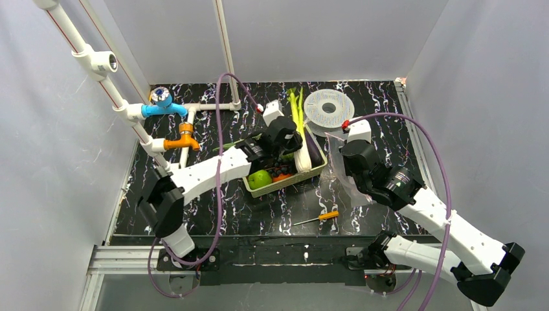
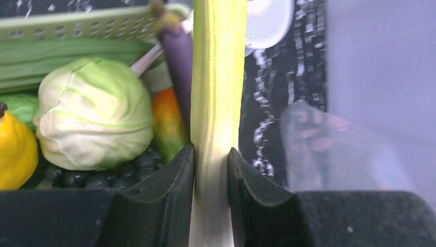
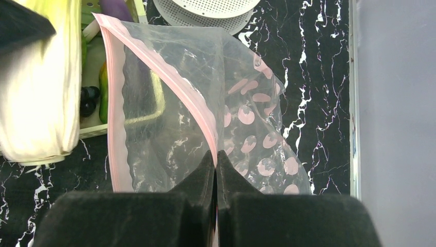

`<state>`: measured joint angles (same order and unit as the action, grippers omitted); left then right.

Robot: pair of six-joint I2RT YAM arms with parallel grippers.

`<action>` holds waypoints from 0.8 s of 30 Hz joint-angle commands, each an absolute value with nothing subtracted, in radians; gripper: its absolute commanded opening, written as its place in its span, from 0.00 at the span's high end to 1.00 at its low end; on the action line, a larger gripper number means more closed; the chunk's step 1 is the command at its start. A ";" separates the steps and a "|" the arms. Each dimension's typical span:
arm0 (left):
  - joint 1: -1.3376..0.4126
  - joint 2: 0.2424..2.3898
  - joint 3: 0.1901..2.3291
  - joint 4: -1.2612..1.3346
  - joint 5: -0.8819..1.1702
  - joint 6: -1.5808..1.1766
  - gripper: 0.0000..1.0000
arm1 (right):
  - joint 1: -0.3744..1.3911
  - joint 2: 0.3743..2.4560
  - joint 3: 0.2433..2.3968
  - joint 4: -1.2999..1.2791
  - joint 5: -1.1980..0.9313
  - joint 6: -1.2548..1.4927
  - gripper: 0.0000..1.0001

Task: Place the food in the zip-top bag and seal the zipper
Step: Pick up the fake vegetable from the bin, then place the fake vegetable in the zipper food storage bag.

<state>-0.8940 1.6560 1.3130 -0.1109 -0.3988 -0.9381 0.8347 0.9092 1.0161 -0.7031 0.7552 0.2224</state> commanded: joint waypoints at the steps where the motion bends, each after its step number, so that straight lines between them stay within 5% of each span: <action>1: -0.899 1.513 1.260 0.088 -0.371 -0.866 1.00 | 0.827 0.897 1.028 -0.674 0.733 0.237 0.99; 13: -0.899 1.292 0.974 0.827 0.001 -0.674 1.00 | 0.700 0.926 1.150 -0.739 0.437 0.306 0.99; 24: -0.926 1.565 1.134 1.425 0.399 -0.695 1.00 | 0.621 1.005 1.333 -0.891 0.164 0.379 0.99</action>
<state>-0.9113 1.5031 1.0326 1.1474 0.2391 -0.7137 0.6428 1.0031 1.2548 -0.8362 0.2892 0.3445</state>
